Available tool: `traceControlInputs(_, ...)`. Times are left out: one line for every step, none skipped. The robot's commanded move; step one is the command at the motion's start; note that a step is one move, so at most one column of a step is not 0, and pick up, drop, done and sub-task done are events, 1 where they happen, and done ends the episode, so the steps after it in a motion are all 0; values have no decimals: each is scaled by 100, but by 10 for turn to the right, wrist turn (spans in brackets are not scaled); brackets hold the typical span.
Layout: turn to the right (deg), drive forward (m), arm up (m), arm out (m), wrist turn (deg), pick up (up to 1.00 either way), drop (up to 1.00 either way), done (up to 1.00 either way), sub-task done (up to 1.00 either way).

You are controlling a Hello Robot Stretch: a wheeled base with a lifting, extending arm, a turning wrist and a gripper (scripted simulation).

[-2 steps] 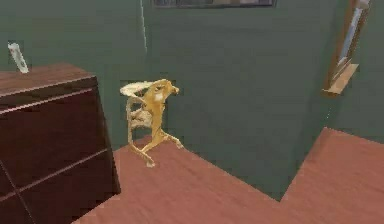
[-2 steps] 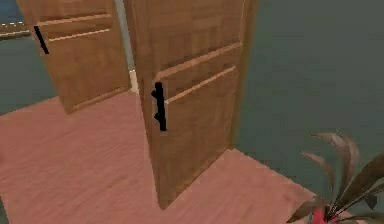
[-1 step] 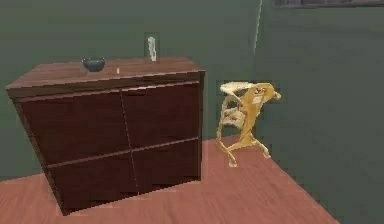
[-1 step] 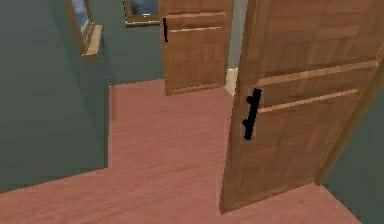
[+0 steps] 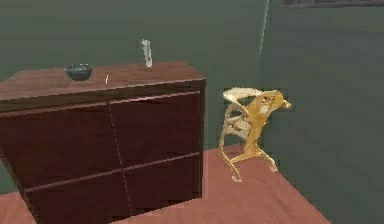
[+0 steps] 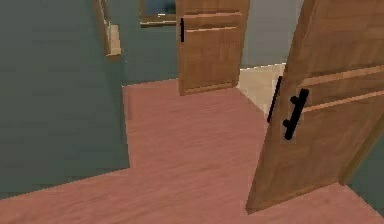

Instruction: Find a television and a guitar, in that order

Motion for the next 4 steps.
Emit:
traceControlInputs(450, 0, 0, 0, 0, 0, 0, 0, 0)
traceControlInputs(240, 0, 0, 0, 0, 0, 0, 0, 0)
traceControlInputs(0, 10, 0, 0, 0, 0, 0, 0, 0)
traceControlInputs(90, 0, 0, 0, 0, 0, 0, 0, 0)
